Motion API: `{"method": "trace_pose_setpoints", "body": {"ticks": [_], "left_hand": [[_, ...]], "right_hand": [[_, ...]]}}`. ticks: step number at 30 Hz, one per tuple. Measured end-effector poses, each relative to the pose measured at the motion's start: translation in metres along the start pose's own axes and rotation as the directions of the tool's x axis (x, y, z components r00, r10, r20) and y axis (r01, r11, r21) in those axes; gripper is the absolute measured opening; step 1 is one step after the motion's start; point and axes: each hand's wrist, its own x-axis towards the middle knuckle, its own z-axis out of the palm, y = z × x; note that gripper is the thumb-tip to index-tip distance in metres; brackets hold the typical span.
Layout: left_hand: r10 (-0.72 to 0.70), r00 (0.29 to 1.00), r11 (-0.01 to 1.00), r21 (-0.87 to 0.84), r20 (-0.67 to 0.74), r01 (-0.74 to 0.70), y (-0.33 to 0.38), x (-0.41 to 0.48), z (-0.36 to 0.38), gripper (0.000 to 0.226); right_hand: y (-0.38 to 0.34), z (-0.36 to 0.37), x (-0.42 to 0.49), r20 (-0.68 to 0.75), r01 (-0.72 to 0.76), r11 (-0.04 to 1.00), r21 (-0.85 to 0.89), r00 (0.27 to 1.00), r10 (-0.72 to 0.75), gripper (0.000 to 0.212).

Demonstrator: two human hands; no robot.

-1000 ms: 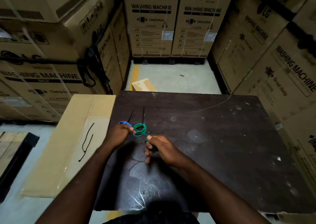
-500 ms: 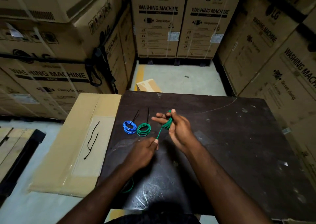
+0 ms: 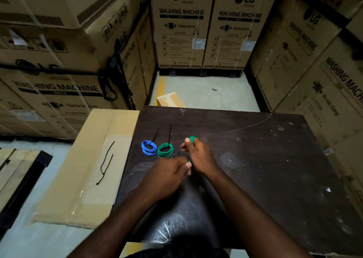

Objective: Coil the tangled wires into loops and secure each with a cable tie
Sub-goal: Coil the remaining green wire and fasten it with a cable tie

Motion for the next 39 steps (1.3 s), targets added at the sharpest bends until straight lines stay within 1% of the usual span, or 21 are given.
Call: {"method": "trace_pose_setpoints", "body": {"ticks": [2, 4, 7, 9, 10, 12, 14, 17, 20, 24, 28, 31, 33, 36, 37, 38, 39], "left_hand": [[-0.012, 0.996, 1.000, 0.004, -0.087, 0.013, -0.002, 0.005, -0.016, 0.028], [-0.017, 0.985, 0.999, 0.041, -0.170, 0.025, -0.007, 0.011, -0.032, 0.031], [-0.034, 0.967, 0.997, 0.052, -0.251, 0.049, -0.015, 0.019, -0.046, 0.029], [-0.091, 0.951, 0.995, 0.020, -0.295, 0.101, -0.024, 0.025, -0.050, 0.025], [-0.120, 0.942, 0.992, 0.001, -0.314, 0.126, -0.029, 0.028, -0.050, 0.024], [-0.160, 0.929, 0.986, -0.015, -0.335, 0.164, -0.038, 0.031, -0.045, 0.024], [-0.190, 0.930, 0.980, -0.008, -0.316, 0.197, -0.046, 0.033, -0.037, 0.028], [-0.196, 0.944, 0.980, -0.013, -0.267, 0.200, -0.052, 0.031, -0.020, 0.038], [-0.199, 0.953, 0.979, 0.003, -0.229, 0.205, -0.051, 0.027, -0.008, 0.028], [-0.257, 0.952, 0.966, -0.050, -0.166, 0.252, -0.066, 0.020, 0.000, 0.030], [-0.277, 0.952, 0.960, -0.068, -0.128, 0.270, -0.080, 0.007, 0.009, 0.032], [-0.304, 0.948, 0.951, -0.087, -0.098, 0.296, -0.082, -0.001, 0.014, 0.033], [-0.291, 0.954, 0.954, -0.088, -0.073, 0.285, -0.076, -0.002, 0.018, 0.031], [-0.258, 0.966, 0.963, -0.086, -0.004, 0.256, -0.067, -0.002, 0.030, 0.030], [-0.257, 0.966, 0.964, -0.066, 0.019, 0.258, -0.065, -0.003, 0.034, 0.029], [-0.250, 0.968, 0.967, -0.035, 0.029, 0.251, -0.064, -0.003, 0.039, 0.027], [-0.237, 0.971, 0.971, 0.007, 0.023, 0.237, -0.062, -0.005, 0.041, 0.026]], "right_hand": [[-0.004, -0.004, -0.009, 0.085, 0.053, 0.993, -0.110, 0.995, -0.044, 0.064], [-0.011, -0.009, -0.020, 0.175, 0.121, 0.985, -0.124, 0.980, -0.098, 0.072], [-0.024, -0.014, -0.031, 0.287, 0.152, 0.981, -0.118, 0.951, -0.113, 0.067], [-0.029, -0.011, -0.037, 0.311, 0.138, 0.987, -0.087, 0.945, -0.105, 0.059], [-0.031, -0.008, -0.040, 0.303, 0.105, 0.994, -0.030, 0.949, -0.091, 0.055], [-0.038, -0.005, -0.047, 0.276, 0.029, 0.988, 0.153, 0.959, -0.070, 0.049], [-0.046, -0.004, -0.050, 0.274, -0.026, 0.945, 0.326, 0.959, -0.068, 0.049], [-0.052, -0.005, -0.049, 0.257, -0.084, 0.880, 0.467, 0.966, -0.044, 0.053], [-0.057, -0.008, -0.047, 0.239, -0.182, 0.786, 0.591, 0.970, 0.045, 0.054], [-0.060, -0.018, -0.043, 0.193, -0.209, 0.619, 0.757, 0.977, 0.094, 0.049], [-0.063, -0.028, -0.036, 0.113, -0.171, 0.515, 0.840, 0.983, 0.142, 0.044], [-0.063, -0.035, -0.029, 0.059, -0.132, 0.463, 0.876, 0.984, 0.170, 0.042], [-0.064, -0.035, -0.025, 0.062, -0.125, 0.424, 0.897, 0.985, 0.160, 0.041], [-0.066, -0.031, -0.019, 0.083, -0.124, 0.309, 0.943, 0.986, 0.143, 0.034], [-0.066, -0.029, -0.017, 0.070, -0.107, 0.291, 0.951, 0.989, 0.132, 0.032], [-0.066, -0.028, -0.015, 0.047, -0.083, 0.305, 0.949, 0.991, 0.122, 0.031], [-0.066, -0.026, -0.012, 0.014, -0.052, 0.353, 0.934, 0.994, 0.111, 0.030]]}}
